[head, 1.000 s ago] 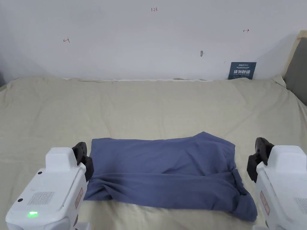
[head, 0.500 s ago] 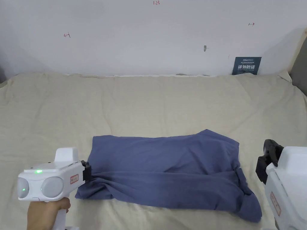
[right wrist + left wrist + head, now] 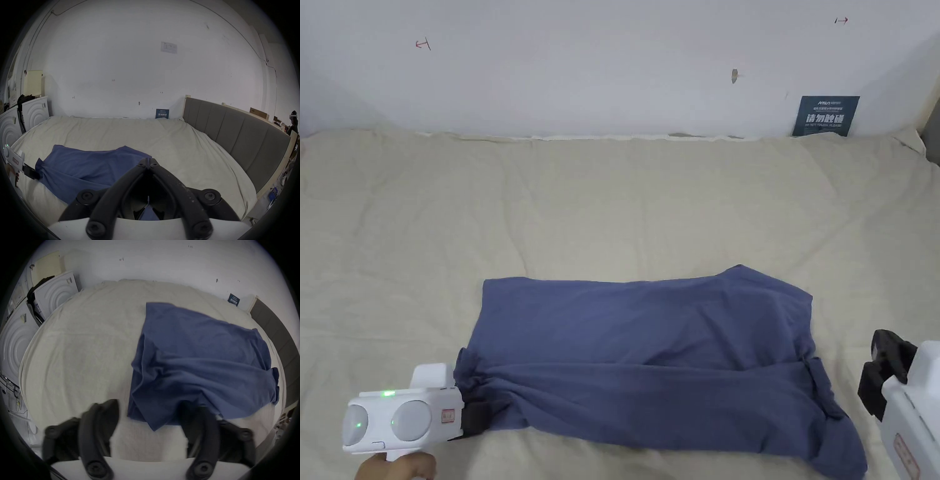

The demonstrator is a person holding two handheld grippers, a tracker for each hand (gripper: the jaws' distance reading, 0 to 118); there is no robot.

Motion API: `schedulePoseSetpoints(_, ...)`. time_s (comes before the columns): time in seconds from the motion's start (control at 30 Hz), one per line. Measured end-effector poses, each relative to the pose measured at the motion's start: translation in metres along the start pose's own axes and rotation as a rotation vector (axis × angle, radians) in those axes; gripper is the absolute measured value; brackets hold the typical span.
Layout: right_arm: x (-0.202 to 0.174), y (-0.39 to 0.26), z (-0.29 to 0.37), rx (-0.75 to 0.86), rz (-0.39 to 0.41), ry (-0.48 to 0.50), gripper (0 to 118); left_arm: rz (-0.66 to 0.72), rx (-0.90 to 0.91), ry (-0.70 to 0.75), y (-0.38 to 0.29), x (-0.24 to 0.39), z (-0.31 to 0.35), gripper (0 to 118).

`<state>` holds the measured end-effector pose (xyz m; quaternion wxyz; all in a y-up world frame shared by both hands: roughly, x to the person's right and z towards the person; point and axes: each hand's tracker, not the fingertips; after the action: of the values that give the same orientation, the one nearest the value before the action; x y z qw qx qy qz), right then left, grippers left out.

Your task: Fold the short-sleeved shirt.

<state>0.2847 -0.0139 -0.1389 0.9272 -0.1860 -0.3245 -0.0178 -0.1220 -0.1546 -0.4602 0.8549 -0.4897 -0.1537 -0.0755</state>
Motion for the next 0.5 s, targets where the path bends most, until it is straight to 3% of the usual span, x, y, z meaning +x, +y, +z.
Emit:
schedulePoseSetpoints(0.03,0.001,-0.002,-0.004,-0.012,-0.005,0.002,2,-0.004,-0.003,-0.010,-0.003,0.000,-0.003,38)
schedulePoseSetpoints(0.07,0.002,-0.006,-0.008,-0.041,-0.009,0.005,2,-0.016,0.015,0.009,-0.006,0.004,-0.002,34)
schedulePoseSetpoints(0.13,0.005,-0.014,-0.016,-0.111,-0.039,0.021,3,-0.023,0.038,0.005,-0.006,0.007,0.004,10)
schedulePoseSetpoints(0.2,0.010,-0.027,-0.028,-0.198,-0.055,0.025,7,-0.025,0.045,-0.033,-0.004,0.009,0.007,9)
schedulePoseSetpoints(0.23,0.011,-0.033,-0.034,-0.230,-0.056,0.023,18,-0.030,0.041,-0.031,-0.003,0.011,0.007,9)
schedulePoseSetpoints(0.33,0.014,-0.058,-0.056,-0.373,-0.048,0.036,71,-0.062,0.079,-0.039,-0.002,0.011,0.022,9)
schedulePoseSetpoints(0.4,0.014,-0.076,-0.071,-0.493,-0.077,0.027,75,-0.054,0.112,-0.056,0.000,0.009,0.035,9)
schedulePoseSetpoints(0.43,0.014,-0.084,-0.077,-0.523,-0.091,0.031,84,-0.042,0.122,-0.064,0.001,0.007,0.040,9)
schedulePoseSetpoints(0.47,0.014,-0.094,-0.084,-0.551,-0.100,0.045,100,-0.027,0.122,-0.077,0.001,0.006,0.043,9)
schedulePoseSetpoints(0.5,0.013,-0.103,-0.091,-0.544,-0.101,0.047,104,-0.017,0.123,-0.087,0.001,0.005,0.045,9)
